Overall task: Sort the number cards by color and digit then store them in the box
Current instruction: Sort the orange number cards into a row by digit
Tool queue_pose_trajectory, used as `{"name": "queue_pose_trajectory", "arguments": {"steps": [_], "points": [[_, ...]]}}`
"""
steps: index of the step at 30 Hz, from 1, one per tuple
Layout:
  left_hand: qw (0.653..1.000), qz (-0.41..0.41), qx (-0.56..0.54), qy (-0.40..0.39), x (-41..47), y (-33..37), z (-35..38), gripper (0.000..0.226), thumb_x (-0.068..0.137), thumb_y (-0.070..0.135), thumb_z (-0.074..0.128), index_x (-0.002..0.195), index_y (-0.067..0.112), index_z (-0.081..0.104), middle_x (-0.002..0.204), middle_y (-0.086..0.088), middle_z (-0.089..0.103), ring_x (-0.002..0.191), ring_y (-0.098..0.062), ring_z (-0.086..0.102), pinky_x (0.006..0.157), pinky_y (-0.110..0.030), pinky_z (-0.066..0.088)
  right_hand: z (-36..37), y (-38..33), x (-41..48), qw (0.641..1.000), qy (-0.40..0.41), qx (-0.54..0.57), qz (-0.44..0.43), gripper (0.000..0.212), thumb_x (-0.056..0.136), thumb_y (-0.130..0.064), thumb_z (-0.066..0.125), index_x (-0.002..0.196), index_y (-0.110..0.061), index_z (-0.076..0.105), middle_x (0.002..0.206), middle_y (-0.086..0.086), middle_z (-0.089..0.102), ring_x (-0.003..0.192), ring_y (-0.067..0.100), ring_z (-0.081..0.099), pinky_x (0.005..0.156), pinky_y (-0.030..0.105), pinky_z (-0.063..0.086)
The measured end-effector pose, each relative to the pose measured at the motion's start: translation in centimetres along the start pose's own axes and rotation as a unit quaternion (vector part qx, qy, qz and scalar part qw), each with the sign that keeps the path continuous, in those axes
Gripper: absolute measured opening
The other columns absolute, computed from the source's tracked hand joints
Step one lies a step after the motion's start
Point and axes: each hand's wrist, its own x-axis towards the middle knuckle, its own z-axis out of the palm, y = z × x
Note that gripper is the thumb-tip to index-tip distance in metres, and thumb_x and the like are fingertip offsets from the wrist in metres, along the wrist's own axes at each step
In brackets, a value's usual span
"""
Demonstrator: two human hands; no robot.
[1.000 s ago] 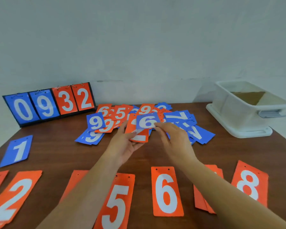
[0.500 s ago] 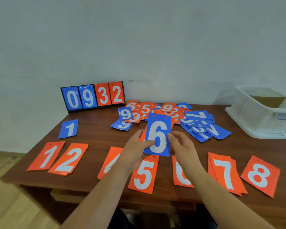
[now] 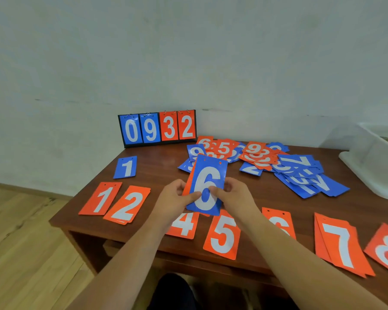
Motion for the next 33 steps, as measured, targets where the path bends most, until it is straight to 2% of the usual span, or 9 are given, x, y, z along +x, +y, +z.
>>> {"name": "queue_pose_trajectory", "arguments": {"steps": [6, 10, 14, 17, 21, 25, 29, 31, 33], "points": [[0.998, -0.035, -0.009, 0.058, 2.7, -0.6, -0.4, 0.02, 0.093, 0.036, 0.064, 0.1, 0.019, 0.056, 0.103, 0.0, 0.071, 0.089, -0.016, 0.073, 0.064, -0.028, 0.061, -1.1, 0.6, 4.0, 0.997, 0.067, -0.036, 0.014, 0.02, 0.093, -0.024, 0.067, 0.107, -0.009, 0.066, 0.107, 0.004, 0.071, 0.095, 0.02, 0.07, 0.081, 0.041, 0.059], [0.996, -0.054, -0.018, 0.071, 5.6, -0.8, -0.1, 0.017, 0.095, 0.036, 0.062, 0.1, 0.021, 0.056, 0.105, -0.001, 0.069, 0.09, -0.018, 0.072, 0.073, -0.037, 0.062, -5.0, 2.3, 7.9, 0.984, 0.14, -0.098, 0.048, 0.033, 0.086, -0.025, 0.074, 0.101, 0.002, 0.064, 0.1, 0.018, 0.071, 0.089, 0.031, 0.07, 0.077, 0.052, 0.058], [0.996, -0.053, -0.042, 0.057, 7.7, -1.0, 1.2, 0.015, 0.093, 0.037, 0.065, 0.099, 0.024, 0.06, 0.104, 0.0, 0.072, 0.091, -0.017, 0.073, 0.084, -0.048, 0.06, -8.4, 4.1, 10.3, 0.964, 0.167, -0.197, 0.071, 0.031, 0.087, -0.026, 0.073, 0.075, -0.011, 0.049, 0.085, 0.01, 0.064, 0.076, 0.023, 0.064, 0.054, 0.03, 0.045], [0.998, -0.046, -0.036, 0.031, 8.7, -0.8, 3.1, 0.017, 0.093, 0.037, 0.066, 0.101, 0.024, 0.061, 0.106, 0.002, 0.071, 0.094, -0.017, 0.072, 0.085, -0.046, 0.06, -11.0, 5.1, 10.9, 0.951, 0.181, -0.229, 0.101, 0.035, 0.089, -0.019, 0.069, 0.068, -0.013, 0.042, 0.077, 0.014, 0.058, 0.071, 0.025, 0.06, 0.056, 0.032, 0.041], [0.997, -0.047, -0.061, -0.012, 9.1, -0.3, 6.1, 0.02, 0.094, 0.033, 0.065, 0.106, 0.018, 0.06, 0.11, -0.001, 0.07, 0.098, -0.016, 0.07, 0.082, -0.039, 0.061, -13.7, 6.1, 10.3, 0.927, 0.167, -0.302, 0.144, 0.021, 0.089, -0.018, 0.068, 0.091, 0.002, 0.061, 0.09, 0.027, 0.061, 0.076, 0.029, 0.062, 0.064, 0.039, 0.047], [0.992, -0.058, -0.098, -0.047, 8.9, 0.4, 8.6, 0.02, 0.094, 0.03, 0.065, 0.108, 0.017, 0.059, 0.112, -0.002, 0.069, 0.099, -0.016, 0.07, 0.074, -0.031, 0.061, -14.6, 7.6, 10.1, 0.906, 0.168, -0.361, 0.142, 0.024, 0.09, -0.026, 0.067, 0.088, -0.007, 0.054, 0.075, 0.006, 0.056, 0.064, 0.016, 0.053, 0.052, 0.026, 0.039], [0.991, -0.078, -0.095, -0.044, 8.6, 0.7, 10.1, 0.027, 0.093, 0.03, 0.066, 0.115, 0.016, 0.058, 0.116, -0.003, 0.067, 0.1, -0.017, 0.069, 0.071, -0.03, 0.061, -14.0, 8.4, 10.1, 0.874, 0.169, -0.425, 0.162, 0.028, 0.09, -0.033, 0.065, 0.102, -0.01, 0.054, 0.106, 0.011, 0.061, 0.093, 0.027, 0.061, 0.071, 0.035, 0.052], [0.992, -0.083, -0.089, -0.038, 8.4, 0.7, 10.3, 0.029, 0.093, 0.03, 0.066, 0.117, 0.016, 0.058, 0.117, -0.003, 0.066, 0.101, -0.017, 0.069, 0.071, -0.03, 0.061, -13.6, 8.2, 9.8, 0.86, 0.186, -0.448, 0.158, 0.042, 0.089, -0.036, 0.067, 0.119, -0.01, 0.052, 0.127, 0.015, 0.05, 0.109, 0.031, 0.057, 0.084, 0.038, 0.051], [0.991, -0.088, -0.091, -0.031, 8.3, 0.7, 10.3, 0.028, 0.093, 0.029, 0.066, 0.116, 0.016, 0.058, 0.116, -0.004, 0.066, 0.1, -0.017, 0.069, 0.07, -0.03, 0.061, -13.0, 7.5, 9.6, 0.863, 0.214, -0.446, 0.101, 0.042, 0.091, -0.037, 0.065, 0.121, -0.011, 0.052, 0.13, 0.014, 0.047, 0.109, 0.028, 0.057, 0.086, 0.038, 0.052]]}}
